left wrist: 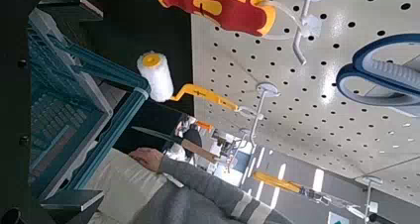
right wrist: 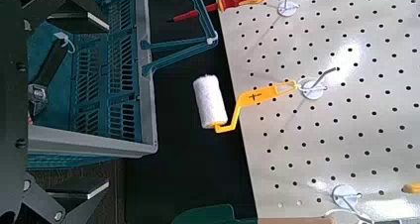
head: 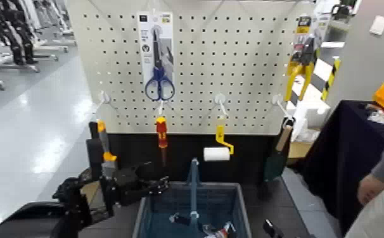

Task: Put the red glue tube into the crate.

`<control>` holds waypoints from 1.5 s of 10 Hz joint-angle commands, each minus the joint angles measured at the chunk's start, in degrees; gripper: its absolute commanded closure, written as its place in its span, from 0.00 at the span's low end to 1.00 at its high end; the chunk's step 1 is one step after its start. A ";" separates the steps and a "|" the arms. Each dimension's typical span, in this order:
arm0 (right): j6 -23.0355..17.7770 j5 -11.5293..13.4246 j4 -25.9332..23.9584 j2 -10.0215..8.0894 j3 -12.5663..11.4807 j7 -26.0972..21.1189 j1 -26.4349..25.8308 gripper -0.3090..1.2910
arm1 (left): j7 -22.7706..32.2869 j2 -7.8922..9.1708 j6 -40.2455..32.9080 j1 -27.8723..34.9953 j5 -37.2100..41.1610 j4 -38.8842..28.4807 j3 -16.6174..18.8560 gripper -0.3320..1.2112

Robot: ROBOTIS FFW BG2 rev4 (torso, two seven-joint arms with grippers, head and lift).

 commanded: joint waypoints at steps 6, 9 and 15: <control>0.00 0.00 -0.01 0.09 -0.08 0.09 0.09 0.32 | 1.30 -0.21 -0.38 0.74 0.28 -1.77 1.46 0.20; -0.09 0.09 -0.01 0.26 -0.16 0.09 0.18 0.32 | 4.46 -0.48 -1.34 2.50 0.11 -3.88 3.22 0.25; -2.46 1.58 -0.01 1.14 -1.48 0.79 1.15 0.31 | 18.44 -2.15 -10.83 10.94 -8.51 -12.15 4.54 0.28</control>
